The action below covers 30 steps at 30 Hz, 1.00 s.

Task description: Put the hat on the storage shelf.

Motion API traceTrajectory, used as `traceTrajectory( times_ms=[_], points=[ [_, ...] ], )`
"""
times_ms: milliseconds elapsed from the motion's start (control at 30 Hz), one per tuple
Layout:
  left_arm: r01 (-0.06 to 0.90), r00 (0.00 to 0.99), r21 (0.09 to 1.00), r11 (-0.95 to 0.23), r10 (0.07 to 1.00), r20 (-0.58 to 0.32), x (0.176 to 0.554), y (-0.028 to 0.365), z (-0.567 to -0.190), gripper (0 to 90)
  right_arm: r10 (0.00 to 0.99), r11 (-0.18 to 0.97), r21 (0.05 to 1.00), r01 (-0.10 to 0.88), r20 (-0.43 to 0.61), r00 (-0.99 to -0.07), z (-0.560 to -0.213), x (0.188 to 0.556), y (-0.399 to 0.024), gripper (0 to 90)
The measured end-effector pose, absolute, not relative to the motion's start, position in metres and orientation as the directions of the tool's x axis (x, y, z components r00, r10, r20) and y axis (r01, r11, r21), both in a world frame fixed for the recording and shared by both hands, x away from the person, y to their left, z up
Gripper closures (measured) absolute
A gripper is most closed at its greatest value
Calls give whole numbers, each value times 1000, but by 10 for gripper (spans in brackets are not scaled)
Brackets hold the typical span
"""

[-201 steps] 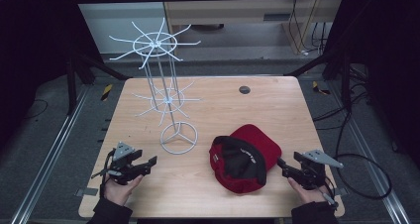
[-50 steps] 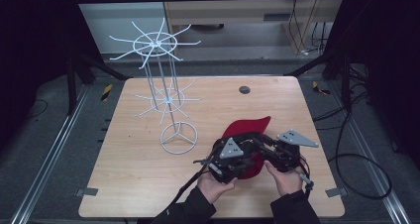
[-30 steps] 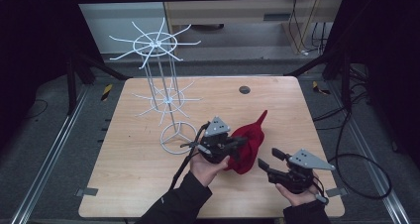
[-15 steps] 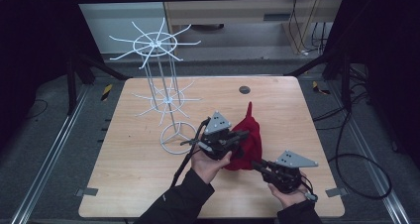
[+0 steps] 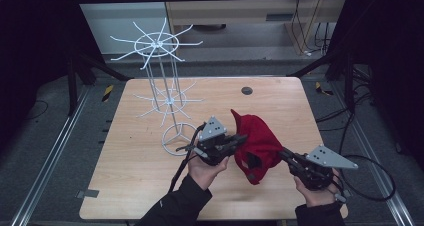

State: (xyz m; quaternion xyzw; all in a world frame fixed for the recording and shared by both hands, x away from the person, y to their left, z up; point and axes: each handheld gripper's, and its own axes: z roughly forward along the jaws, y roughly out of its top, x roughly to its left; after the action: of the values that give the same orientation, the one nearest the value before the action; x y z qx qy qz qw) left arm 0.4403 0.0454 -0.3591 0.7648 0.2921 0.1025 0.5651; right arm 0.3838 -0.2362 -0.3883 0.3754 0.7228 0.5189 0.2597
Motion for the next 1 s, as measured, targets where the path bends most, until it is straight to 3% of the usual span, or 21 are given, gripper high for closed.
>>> traceTrajectory(
  times_ms=[533, 867, 1000],
  points=[
    [408, 770, 880, -245, 610, -187, 410, 114, -400, 851, 649, 417, 870, 262, -83, -757, -373, 391, -173, 849],
    [521, 691, 803, -290, 695, -198, 408, 163, -440, 854, 562, 491, 815, 308, -26, -827, -411, 406, -109, 846],
    [565, 671, 760, -320, 715, -198, 414, 169, -458, 854, 535, 498, 805, 324, 9, -845, -425, 412, -91, 802]
  ],
)
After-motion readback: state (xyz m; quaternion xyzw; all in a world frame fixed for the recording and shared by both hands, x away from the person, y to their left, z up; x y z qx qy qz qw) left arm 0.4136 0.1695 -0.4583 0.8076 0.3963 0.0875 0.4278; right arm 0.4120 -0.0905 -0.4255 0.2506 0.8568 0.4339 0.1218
